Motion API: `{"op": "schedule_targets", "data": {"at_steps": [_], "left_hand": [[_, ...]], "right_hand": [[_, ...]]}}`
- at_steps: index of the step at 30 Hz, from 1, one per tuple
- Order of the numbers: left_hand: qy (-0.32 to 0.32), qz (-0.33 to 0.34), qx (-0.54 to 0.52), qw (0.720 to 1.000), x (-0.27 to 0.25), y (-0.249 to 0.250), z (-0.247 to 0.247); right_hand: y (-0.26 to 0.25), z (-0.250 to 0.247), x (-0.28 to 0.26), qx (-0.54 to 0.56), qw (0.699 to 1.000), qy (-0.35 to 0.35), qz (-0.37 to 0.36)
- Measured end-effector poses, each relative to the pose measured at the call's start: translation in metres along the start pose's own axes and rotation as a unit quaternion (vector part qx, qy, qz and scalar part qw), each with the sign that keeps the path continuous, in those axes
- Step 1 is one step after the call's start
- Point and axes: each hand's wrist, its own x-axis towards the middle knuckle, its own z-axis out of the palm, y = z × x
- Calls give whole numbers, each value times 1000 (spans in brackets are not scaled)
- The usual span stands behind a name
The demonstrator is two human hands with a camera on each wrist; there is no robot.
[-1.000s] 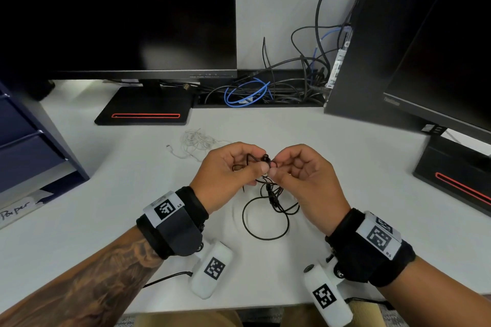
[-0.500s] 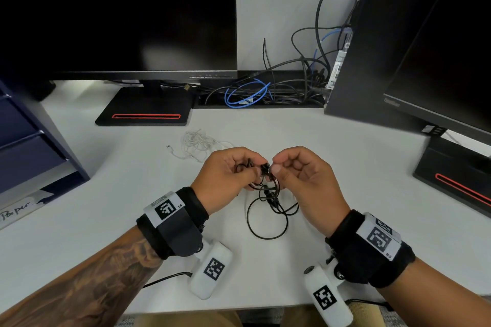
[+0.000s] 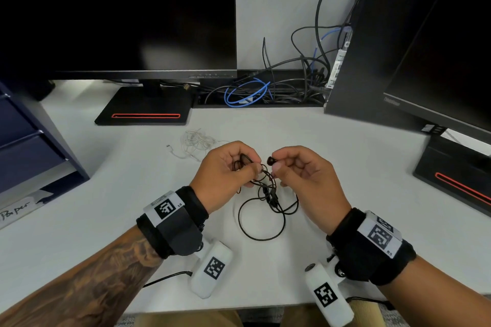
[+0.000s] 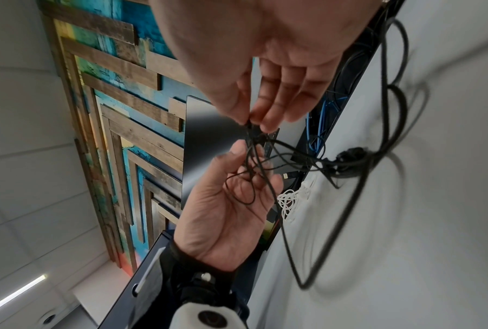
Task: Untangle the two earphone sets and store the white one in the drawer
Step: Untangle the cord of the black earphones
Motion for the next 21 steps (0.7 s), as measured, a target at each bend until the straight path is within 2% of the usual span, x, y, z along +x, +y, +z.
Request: {"op": "schedule_targets", "data": {"at_steps": [3, 5, 12, 18, 21], "left_hand": [[14, 0, 2, 1000, 1, 0, -1], [23, -1, -2, 1000, 2, -1, -2], [27, 20, -24, 999, 1, 3, -1], [23, 31, -24, 999, 1, 4, -1], [28, 26, -15, 999, 0, 5, 0]], "right_hand": [[-1, -2, 4, 43, 998, 43, -13], [-3, -4, 5, 68, 997, 45, -17], [0, -2, 2, 15, 1000, 9, 23], [2, -2, 0, 6, 995, -76, 65], [2, -2, -1, -9, 993, -88, 76]]}}
